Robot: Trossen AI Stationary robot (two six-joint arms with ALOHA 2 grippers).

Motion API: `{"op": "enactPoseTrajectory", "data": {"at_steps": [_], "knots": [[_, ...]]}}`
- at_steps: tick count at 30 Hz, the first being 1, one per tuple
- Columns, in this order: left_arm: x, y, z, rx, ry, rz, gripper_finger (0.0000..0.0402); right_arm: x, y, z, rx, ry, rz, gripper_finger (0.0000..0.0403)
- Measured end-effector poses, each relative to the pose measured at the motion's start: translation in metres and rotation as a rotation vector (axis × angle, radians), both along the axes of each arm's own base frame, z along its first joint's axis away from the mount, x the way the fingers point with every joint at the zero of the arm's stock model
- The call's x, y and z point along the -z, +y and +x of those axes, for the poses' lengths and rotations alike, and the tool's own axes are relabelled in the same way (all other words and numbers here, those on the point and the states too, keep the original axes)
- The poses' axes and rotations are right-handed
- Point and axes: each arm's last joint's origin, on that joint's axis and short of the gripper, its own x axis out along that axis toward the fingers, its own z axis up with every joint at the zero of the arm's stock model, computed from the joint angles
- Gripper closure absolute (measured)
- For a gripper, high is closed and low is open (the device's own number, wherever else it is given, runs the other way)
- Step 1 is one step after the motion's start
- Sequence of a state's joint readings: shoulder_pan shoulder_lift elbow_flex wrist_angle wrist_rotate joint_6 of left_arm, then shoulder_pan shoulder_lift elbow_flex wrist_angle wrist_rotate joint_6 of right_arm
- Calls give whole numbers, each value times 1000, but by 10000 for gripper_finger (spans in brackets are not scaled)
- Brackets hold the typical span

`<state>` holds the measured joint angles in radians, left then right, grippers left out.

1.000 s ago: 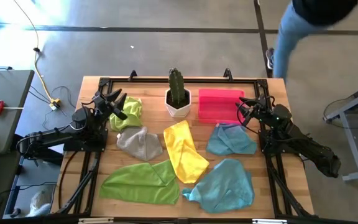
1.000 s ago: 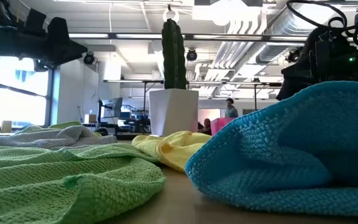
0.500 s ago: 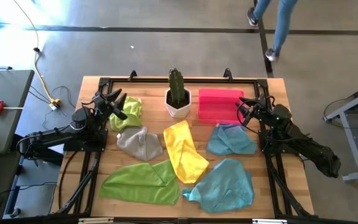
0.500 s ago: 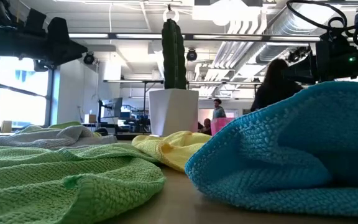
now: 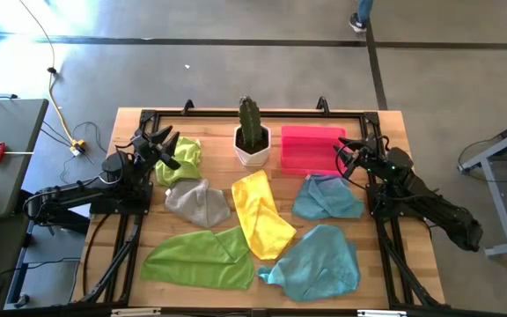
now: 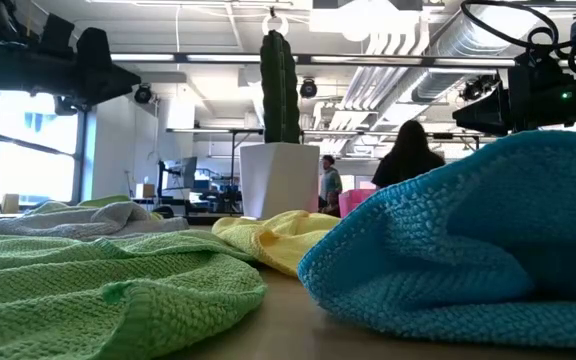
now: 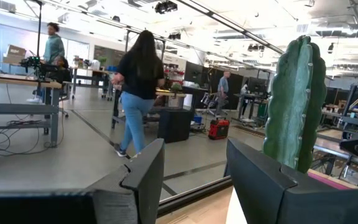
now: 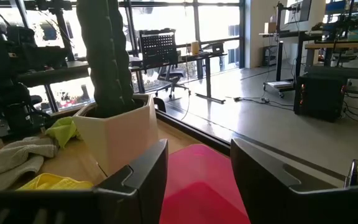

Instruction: Fold microfiber towels

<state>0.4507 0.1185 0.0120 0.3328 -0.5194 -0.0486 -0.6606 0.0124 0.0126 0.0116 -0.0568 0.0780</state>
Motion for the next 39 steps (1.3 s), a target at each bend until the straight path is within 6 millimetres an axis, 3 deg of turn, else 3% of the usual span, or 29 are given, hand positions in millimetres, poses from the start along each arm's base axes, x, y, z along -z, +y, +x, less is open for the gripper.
{"op": "enactPoseTrajectory", "data": {"at_steps": [39], "knots": [[0,-1,1,47,-59,-36,236,0,0,0,0,0,0,236]]}}
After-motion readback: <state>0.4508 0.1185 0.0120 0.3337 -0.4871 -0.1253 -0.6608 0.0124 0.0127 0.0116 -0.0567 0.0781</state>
